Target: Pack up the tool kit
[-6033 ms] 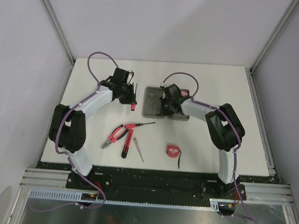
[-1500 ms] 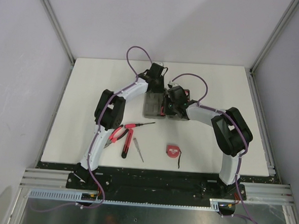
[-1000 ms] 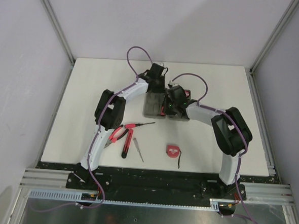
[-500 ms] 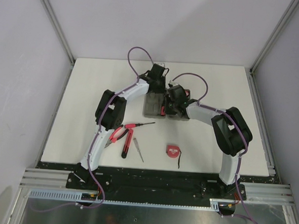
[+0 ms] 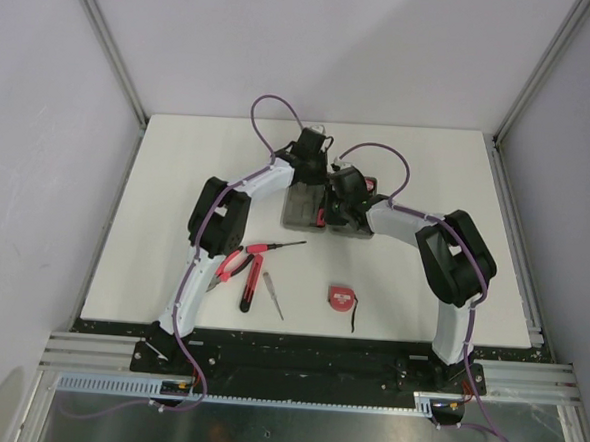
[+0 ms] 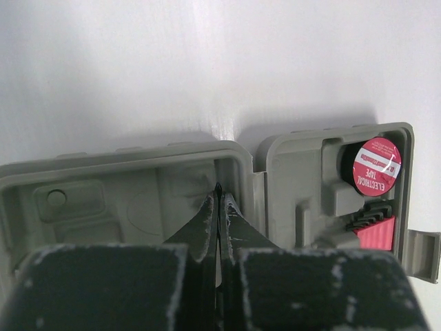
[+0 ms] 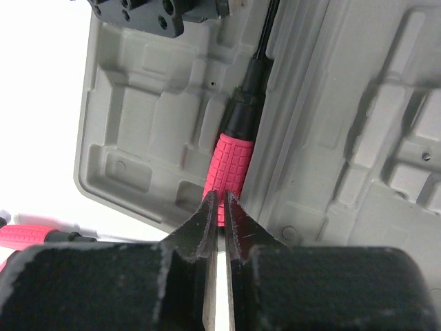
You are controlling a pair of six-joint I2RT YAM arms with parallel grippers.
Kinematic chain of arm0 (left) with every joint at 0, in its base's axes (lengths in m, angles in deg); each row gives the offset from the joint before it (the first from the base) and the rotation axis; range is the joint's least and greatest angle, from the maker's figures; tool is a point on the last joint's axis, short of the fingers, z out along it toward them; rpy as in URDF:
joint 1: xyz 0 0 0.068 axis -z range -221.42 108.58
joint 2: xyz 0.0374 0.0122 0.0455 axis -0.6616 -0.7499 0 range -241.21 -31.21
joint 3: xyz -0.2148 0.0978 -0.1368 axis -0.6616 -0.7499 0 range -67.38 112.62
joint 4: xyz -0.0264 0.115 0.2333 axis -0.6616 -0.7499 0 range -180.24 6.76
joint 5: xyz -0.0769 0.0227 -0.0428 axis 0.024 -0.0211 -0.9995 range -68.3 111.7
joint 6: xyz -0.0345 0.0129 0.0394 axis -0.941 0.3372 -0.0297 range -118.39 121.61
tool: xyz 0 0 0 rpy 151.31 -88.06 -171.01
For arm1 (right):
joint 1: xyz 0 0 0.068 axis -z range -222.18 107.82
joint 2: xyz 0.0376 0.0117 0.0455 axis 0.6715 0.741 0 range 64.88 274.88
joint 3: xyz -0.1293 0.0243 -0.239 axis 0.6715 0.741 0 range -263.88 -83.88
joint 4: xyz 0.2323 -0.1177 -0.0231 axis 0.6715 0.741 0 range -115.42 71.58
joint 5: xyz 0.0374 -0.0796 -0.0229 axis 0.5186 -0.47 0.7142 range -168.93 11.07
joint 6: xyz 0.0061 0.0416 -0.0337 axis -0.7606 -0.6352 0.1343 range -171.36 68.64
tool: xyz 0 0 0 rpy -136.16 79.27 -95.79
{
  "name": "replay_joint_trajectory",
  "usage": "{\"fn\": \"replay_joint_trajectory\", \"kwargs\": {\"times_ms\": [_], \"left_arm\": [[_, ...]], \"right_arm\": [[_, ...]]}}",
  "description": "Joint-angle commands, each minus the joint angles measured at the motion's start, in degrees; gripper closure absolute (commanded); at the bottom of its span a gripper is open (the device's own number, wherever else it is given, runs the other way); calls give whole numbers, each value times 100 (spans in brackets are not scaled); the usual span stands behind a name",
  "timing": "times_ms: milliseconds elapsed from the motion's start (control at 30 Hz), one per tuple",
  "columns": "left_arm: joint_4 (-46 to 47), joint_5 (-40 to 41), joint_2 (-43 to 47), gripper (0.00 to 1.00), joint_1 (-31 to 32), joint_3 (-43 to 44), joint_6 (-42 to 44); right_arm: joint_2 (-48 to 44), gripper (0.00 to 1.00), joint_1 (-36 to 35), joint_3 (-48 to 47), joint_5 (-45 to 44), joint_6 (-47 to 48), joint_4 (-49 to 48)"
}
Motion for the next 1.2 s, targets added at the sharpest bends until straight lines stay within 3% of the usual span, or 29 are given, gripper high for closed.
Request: {"fn": "replay_joint_trajectory", "kwargs": {"times_ms": [0,400,600,700,800,1000,1167], "left_arm": [[-477,58,-183,100,1,-139,-31],[-1061,-113,-328,99,-33,263,-38],[-1088,-138,245,59,-135,499,49],[-1082,-12,669,34,-166,741,184],[-1084,100,1093,16,-209,902,322],[-1082,534,2079,2,-412,134,579],[-1083,865,3102,5,-797,-1400,662]], "right_arm": [[413,100,3,126,-179,11,752],[354,100,64,125,-70,-142,724],[-246,98,242,118,-118,-160,565],[-606,88,331,119,-56,-139,497],[-958,76,379,117,25,-35,317],[-1569,56,412,115,641,354,-5],[-1563,52,130,110,1241,1151,260]]}}
